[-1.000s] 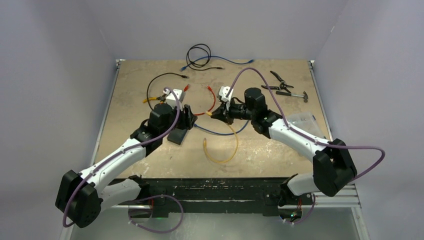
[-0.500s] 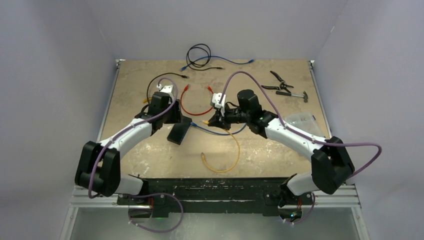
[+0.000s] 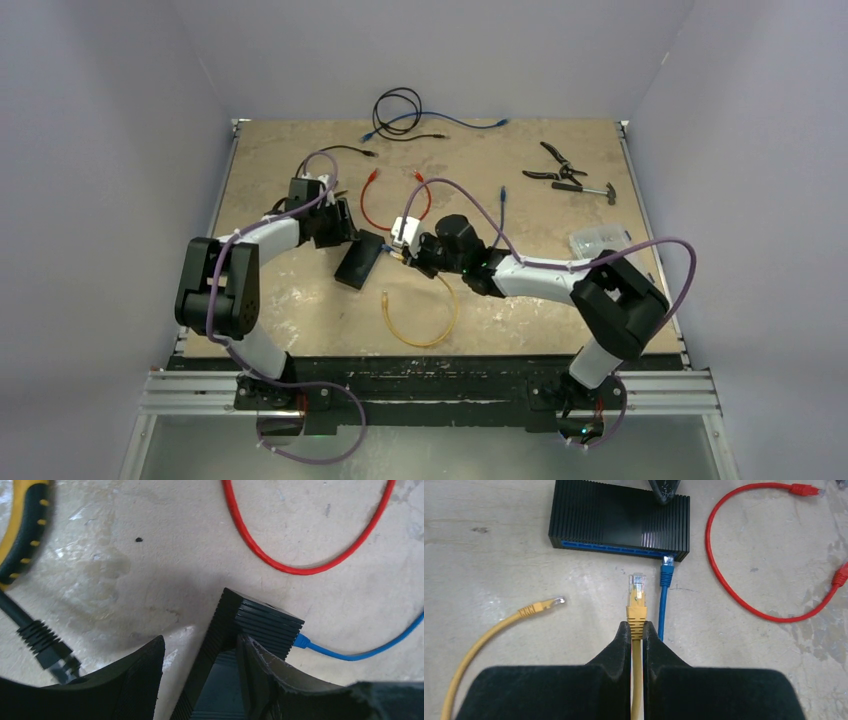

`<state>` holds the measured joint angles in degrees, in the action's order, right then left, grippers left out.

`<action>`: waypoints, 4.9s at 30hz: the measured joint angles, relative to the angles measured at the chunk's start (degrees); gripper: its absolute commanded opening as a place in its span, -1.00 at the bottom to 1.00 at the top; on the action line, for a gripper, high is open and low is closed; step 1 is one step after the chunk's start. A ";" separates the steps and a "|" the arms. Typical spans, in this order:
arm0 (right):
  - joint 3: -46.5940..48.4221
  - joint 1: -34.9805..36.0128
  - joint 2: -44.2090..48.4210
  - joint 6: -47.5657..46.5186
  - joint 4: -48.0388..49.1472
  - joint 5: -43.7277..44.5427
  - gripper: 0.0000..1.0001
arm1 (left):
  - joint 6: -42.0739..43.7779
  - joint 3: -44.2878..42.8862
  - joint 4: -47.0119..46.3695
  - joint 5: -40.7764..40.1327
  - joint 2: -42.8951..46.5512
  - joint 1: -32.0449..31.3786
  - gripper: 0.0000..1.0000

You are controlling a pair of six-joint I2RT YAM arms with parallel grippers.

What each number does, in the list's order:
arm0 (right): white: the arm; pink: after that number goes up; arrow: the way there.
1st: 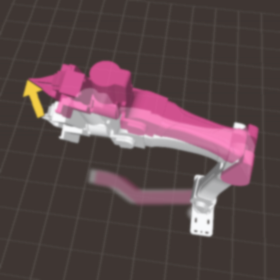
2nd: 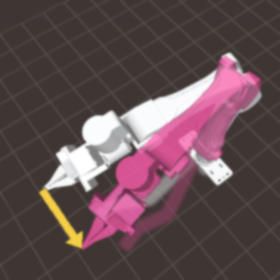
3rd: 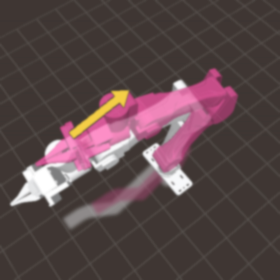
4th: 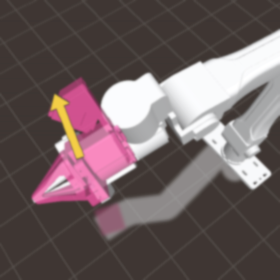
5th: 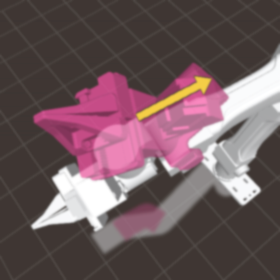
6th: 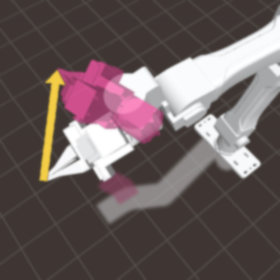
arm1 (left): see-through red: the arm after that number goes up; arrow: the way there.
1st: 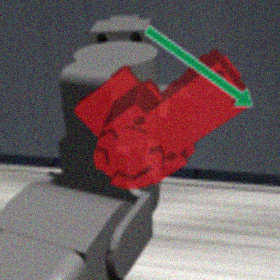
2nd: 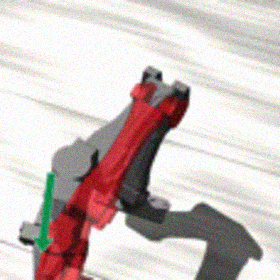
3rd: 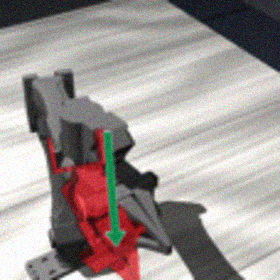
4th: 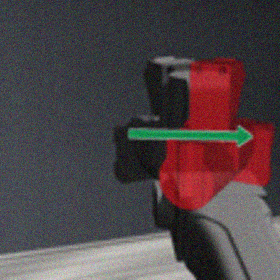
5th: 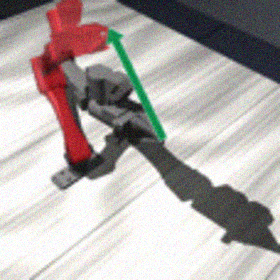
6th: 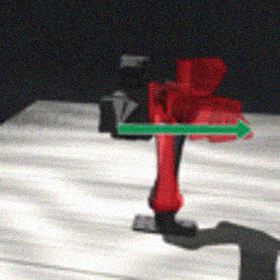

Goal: Insert the plug into the switch port

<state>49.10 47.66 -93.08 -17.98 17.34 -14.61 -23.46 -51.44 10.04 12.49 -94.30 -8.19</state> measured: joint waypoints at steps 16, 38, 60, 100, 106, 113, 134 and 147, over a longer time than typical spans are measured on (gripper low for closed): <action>4.22 3.58 -12.41 -1.57 3.48 9.38 -1.00 | -0.98 -3.45 -1.18 8.04 -4.50 0.83 0.07; 10.91 3.69 -16.50 0.02 -1.46 15.17 -1.00 | -0.98 -5.68 -2.21 9.25 -7.39 0.44 0.02; 11.45 4.46 -18.12 3.82 -2.64 16.26 -1.00 | -1.01 -5.64 -1.86 8.70 -7.37 -0.22 0.01; 13.38 4.39 -19.04 5.33 -3.65 18.05 -1.00 | -1.01 -5.68 -0.98 8.74 -7.39 -0.70 0.02; 13.38 4.35 -19.04 5.38 -3.65 17.94 -1.00 | -0.98 -5.99 -0.55 8.33 -7.45 -0.96 0.01; 13.38 4.33 -18.93 5.42 -3.65 17.88 -1.00 | -0.98 -6.36 -0.13 8.31 -7.72 -1.01 0.01; 13.68 4.07 -18.14 6.38 -4.31 18.05 -1.00 | -0.92 -7.17 0.44 6.32 -7.87 -2.51 0.01; 14.60 4.04 -18.16 6.40 -5.66 18.18 -1.00 | -0.98 -6.84 -0.52 5.66 -7.76 -6.54 0.00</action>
<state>63.70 51.70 -111.24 -11.57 11.68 3.57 -24.45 -58.28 9.52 18.15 -102.06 -14.72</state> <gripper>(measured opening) 0.036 0.506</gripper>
